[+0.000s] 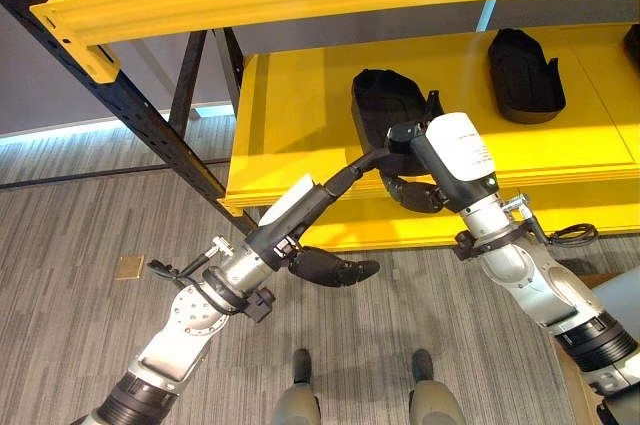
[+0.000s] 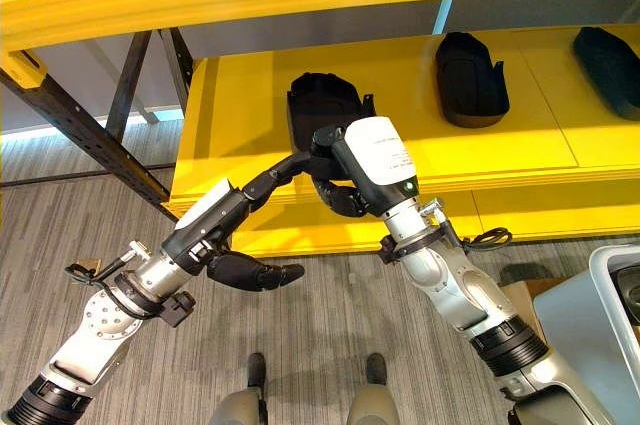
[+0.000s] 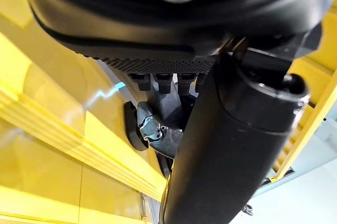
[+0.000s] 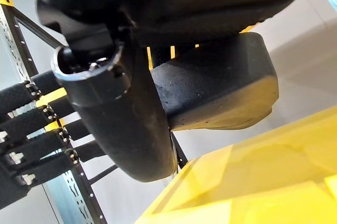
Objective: Move parts from the plastic box to the shelf.
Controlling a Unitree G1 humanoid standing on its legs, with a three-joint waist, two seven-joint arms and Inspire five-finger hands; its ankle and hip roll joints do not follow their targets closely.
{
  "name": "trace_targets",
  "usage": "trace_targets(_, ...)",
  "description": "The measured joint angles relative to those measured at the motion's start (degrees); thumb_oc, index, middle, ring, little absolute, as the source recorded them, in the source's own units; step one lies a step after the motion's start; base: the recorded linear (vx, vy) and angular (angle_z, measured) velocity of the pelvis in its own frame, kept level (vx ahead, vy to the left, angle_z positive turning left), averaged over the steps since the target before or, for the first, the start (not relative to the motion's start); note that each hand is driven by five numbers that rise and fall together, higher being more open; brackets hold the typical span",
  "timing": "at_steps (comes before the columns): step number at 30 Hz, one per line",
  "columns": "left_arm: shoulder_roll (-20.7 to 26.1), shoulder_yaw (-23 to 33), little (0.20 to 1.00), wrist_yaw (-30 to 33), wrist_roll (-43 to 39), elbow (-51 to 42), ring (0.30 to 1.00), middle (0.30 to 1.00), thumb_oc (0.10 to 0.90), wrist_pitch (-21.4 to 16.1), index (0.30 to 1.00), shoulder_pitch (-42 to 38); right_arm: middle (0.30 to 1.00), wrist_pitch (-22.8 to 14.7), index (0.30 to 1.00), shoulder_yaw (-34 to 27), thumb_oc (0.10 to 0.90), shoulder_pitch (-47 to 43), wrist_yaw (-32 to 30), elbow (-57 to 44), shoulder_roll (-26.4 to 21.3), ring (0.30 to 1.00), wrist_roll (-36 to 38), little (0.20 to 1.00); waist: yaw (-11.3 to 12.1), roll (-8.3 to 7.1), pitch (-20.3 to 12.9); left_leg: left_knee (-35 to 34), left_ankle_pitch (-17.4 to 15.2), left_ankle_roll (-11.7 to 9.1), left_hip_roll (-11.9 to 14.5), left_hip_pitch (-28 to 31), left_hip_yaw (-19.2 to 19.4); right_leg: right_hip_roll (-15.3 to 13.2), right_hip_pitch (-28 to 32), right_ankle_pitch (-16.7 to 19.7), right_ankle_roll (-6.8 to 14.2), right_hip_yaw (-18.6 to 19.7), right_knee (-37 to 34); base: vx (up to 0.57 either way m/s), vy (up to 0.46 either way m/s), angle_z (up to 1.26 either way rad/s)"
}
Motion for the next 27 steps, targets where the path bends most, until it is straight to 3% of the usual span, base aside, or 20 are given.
trace_targets(2, -0.05, 0.07, 1.000, 0.00, -0.09, 0.00, 1.000, 1.000, 0.900, 0.30, 1.000, -0.12, 0.300, 0.21, 0.300, 0.00, 0.400, 0.01, 0.60, -0.01, -0.73, 0.300, 0.04, 0.300, -0.02, 0.03, 0.12, 1.49, 0.09, 0.07, -0.05, -0.35, 0.41, -0.09, -0.74, -2.19, -0.55, -0.97, 3.76, -0.06, -0.250, 0.21)
trace_targets(3, -0.11, 0.07, 1.000, -0.15, -0.15, 0.04, 1.000, 1.000, 0.900, 0.50, 1.000, -0.51, 0.300, 0.48, 0.300, -0.25, 0.400, 0.01, 0.67, -0.09, -0.87, 0.300, 0.02, 0.300, 0.02, 0.16, 0.55, 2.92, 0.92, -0.70, -0.12, -1.09, 1.25, 0.16, -1.44, -3.34, -1.82, -1.09, 6.17, -0.14, -0.220, 0.57)
trace_targets(5, -0.07, -0.02, 1.000, -1.21, -0.26, -0.18, 1.000, 1.000, 0.900, 0.76, 1.000, -3.55, 0.300, 1.40, 0.300, -2.77, 0.400, -0.35, 0.84, -0.57, -1.87, 0.300, -0.02, 0.300, -1.86, -0.55, 1.81, 5.97, 6.51, -1.34, -1.37, -6.91, 4.26, 0.40, -5.31, -9.24, -5.67, 0.23, 13.22, -0.18, -0.098, 1.24)
trace_targets(6, -0.08, -0.02, 1.000, -1.22, -0.34, -0.41, 1.000, 1.000, 0.900, 0.76, 1.000, -3.92, 0.300, 1.90, 0.300, -3.06, 0.400, -0.80, 0.84, -0.46, -1.89, 0.300, -0.06, 0.300, -1.71, -0.49, 2.14, 6.27, 7.38, -0.71, -1.70, -7.80, 4.76, -0.11, -6.03, -9.78, -5.83, -0.87, 14.54, -0.19, -0.035, 1.04)
trace_targets(7, 0.04, -0.10, 1.000, -1.22, -0.56, -0.75, 1.000, 1.000, 0.900, 0.64, 1.000, -4.36, 0.300, 2.11, 0.300, -3.57, 0.400, -1.85, 0.66, 0.04, -1.41, 0.300, -0.77, 0.300, -0.66, -0.47, 3.17, 9.46, 7.12, -0.06, -1.61, -10.73, 5.27, -0.18, -8.55, -10.61, -6.32, -1.01, 17.24, -0.20, 0.024, 0.30)
trace_targets(8, -0.01, -0.57, 1.000, -1.23, -0.74, -0.74, 1.000, 1.000, 0.900, 0.65, 1.000, -4.82, 0.300, 2.07, 0.300, -3.74, 0.400, -3.14, 0.61, 0.61, -1.00, 0.300, -2.32, 0.300, 0.16, -0.30, 4.22, 17.02, 1.93, 0.46, -2.71, -14.01, 4.12, -0.74, -10.37, -11.09, -6.36, -1.24, 19.96, -0.18, 0.055, 0.16)
trace_targets(9, -0.10, -1.18, 1.000, -1.23, -0.73, -0.57, 1.000, 1.000, 0.900, 0.61, 1.000, -5.06, 0.300, 2.21, 0.300, -3.46, 0.400, -4.01, 0.45, 0.60, -0.04, 0.300, -3.51, 0.300, 0.60, -0.34, 4.94, 20.03, -1.75, 0.83, -3.96, -15.95, 4.42, -0.65, -12.32, -11.22, -6.29, -0.95, 21.03, -0.14, 0.082, -0.10)
trace_targets(10, -0.34, -1.90, 1.000, -1.22, -0.55, -0.22, 1.000, 1.000, 0.900, 0.51, 1.000, -5.78, 0.300, 3.23, 0.300, -2.09, 0.400, -6.44, 0.03, 0.89, 0.67, 0.300, -5.63, 0.300, 0.90, 0.63, 5.68, 18.09, -4.24, 1.47, -6.42, -15.83, 2.17, 0.25, -14.79, -10.31, -6.30, 0.32, 21.11, -0.04, 0.105, -0.40)
trace_targets(11, 0.06, -1.92, 1.000, -1.24, 0.05, 0.11, 1.000, 1.000, 0.900, 0.45, 1.000, -7.45, 0.300, 4.12, 0.300, -1.34, 0.400, -9.60, -0.42, 2.12, 2.54, 0.300, -7.63, 0.300, 1.57, 1.01, 6.97, 16.17, -4.74, 1.56, -7.78, -16.12, 0.07, 1.26, -17.38, -8.39, -6.11, 1.92, 20.41, -0.01, 0.094, -0.59)
trace_targets(14, -0.03, -1.77, 1.000, -1.09, 0.67, 2.01, 1.000, 1.000, 0.900, 0.79, 1.000, -10.55, 0.300, 4.95, 0.300, 0.92, 0.400, -14.25, -0.36, 5.04, 4.34, 0.300, -9.04, 0.300, 4.54, 0.65, 11.75, 17.40, -5.88, 1.98, -8.93, -17.57, -2.67, 3.78, -19.18, -3.94, -5.39, 5.32, 17.48, -0.06, 0.090, -0.81)
trace_targets(17, 0.50, -1.48, 1.000, -0.86, 0.78, 2.08, 1.000, 1.000, 0.900, 0.80, 1.000, -10.73, 0.300, 4.93, 0.300, 1.01, 0.400, -14.26, -0.52, 4.99, 2.14, 0.300, -9.00, 0.300, 4.57, 0.70, 12.13, 19.22, -6.25, 2.44, -9.05, -20.44, -2.19, 3.61, -20.03, -2.28, -4.78, 5.54, 15.09, 0.04, 0.086, -0.14)
trace_targets(27, 0.50, 0.69, 1.000, -1.23, 0.16, 2.01, 1.000, 1.000, 0.900, 1.01, 1.000, -12.35, 0.300, 7.10, 0.300, 1.02, 0.400, -16.55, -1.92, 4.23, 1.19, 0.300, -8.79, 0.300, 7.67, 0.47, 12.26, 18.25, -6.16, 3.36, -9.93, -20.57, -1.49, 2.35, -18.23, 0.01, -3.55, 5.61, 9.60, 0.12, 0.064, -0.01)
